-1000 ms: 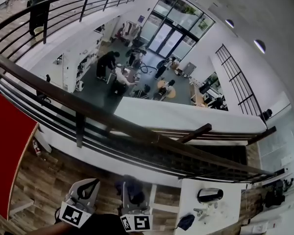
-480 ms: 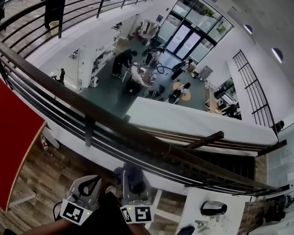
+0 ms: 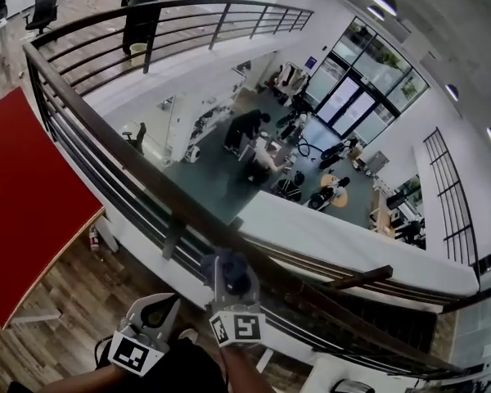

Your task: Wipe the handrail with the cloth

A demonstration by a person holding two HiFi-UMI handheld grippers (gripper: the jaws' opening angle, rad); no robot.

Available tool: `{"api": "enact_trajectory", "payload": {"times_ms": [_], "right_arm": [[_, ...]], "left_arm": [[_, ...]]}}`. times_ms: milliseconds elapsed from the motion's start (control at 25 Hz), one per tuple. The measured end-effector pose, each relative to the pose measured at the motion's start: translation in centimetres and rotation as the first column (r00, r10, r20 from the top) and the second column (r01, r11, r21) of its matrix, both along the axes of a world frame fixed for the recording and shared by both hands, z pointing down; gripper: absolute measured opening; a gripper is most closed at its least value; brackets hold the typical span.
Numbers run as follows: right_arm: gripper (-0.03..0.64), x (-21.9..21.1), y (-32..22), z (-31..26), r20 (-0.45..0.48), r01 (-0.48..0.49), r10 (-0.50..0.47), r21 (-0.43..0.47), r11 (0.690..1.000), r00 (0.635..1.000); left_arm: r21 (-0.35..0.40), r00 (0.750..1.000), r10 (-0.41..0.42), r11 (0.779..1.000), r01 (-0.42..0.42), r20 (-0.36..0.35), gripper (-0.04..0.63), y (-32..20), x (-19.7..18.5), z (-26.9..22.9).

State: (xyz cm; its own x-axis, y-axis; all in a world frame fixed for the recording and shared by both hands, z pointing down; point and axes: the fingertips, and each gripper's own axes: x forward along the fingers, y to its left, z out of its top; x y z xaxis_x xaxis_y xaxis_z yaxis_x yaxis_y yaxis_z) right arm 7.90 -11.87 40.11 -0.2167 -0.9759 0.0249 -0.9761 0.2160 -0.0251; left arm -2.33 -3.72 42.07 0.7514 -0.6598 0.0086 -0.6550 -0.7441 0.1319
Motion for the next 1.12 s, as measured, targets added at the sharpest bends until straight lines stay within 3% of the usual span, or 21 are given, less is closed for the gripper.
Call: {"api": "enact_trajectory", "payload": {"times_ms": [240, 520, 840, 1120], "right_arm": [[0.125, -1.7, -7.0, 0.9, -0.118, 0.070, -0.067, 0.025, 0.997, 0.991], [0.126, -1.7, -12.8, 4.8, -0.139, 0.079, -0.087, -0.063, 0.995, 0.986], [0.125, -0.3, -17.0, 8.7, -0.203, 0.033, -0.064, -0.154, 0.988, 0.977], [0.124, -0.2, -17.7, 10.6, -0.274, 0.007, -0.065, -0.210, 0.978, 0.960]], "left_arm": [[-0.002, 0.999, -0.047, 0.999, 0.047, -0.022, 0.000, -1.3, -1.0, -0.3], [0.011, 0.995, -0.088, 0.996, 0.089, -0.043, 0.000, -2.3, -1.4, -0.8], [0.005, 0.988, -0.156, 0.988, 0.156, -0.015, 0.000, -2.7, -3.3, 0.0], [-0.005, 0.979, -0.202, 0.979, 0.202, 0.001, 0.000, -2.8, -5.0, -0.2]]}}
